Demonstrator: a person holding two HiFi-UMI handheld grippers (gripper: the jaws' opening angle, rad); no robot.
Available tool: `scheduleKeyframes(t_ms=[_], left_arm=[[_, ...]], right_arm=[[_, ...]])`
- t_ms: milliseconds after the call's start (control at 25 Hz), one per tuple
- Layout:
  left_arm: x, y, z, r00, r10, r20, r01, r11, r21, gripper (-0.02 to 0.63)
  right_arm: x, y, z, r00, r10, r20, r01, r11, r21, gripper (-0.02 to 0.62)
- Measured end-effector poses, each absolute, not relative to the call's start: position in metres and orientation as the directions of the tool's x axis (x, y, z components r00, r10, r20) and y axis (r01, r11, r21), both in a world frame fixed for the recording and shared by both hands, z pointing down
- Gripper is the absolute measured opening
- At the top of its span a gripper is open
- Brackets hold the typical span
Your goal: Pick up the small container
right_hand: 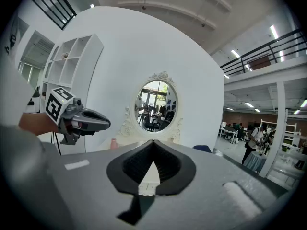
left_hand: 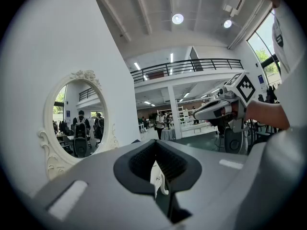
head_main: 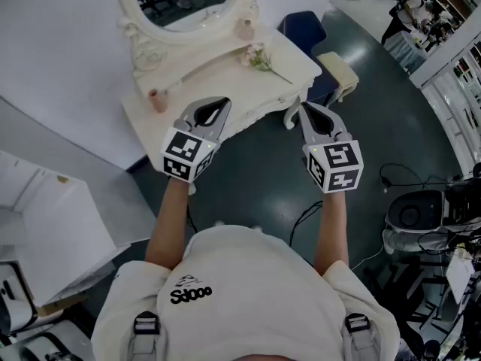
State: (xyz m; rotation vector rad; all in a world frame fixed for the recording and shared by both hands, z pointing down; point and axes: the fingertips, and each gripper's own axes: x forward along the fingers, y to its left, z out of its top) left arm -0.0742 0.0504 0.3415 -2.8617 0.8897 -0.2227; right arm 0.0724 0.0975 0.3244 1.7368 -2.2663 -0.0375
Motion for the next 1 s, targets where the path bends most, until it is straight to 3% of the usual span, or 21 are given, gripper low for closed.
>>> scheduleKeyframes(t_ms=[1000], left_arm=[[-0.034,0.089,0.358,0.798,-0.582,0.154,-0.557,-0.811,-0.178,0.017]], right_arm=[[0.107,0.127,0.341,-0.305,-0.931,0.203,-0.935,0.333,0.12,0.002]])
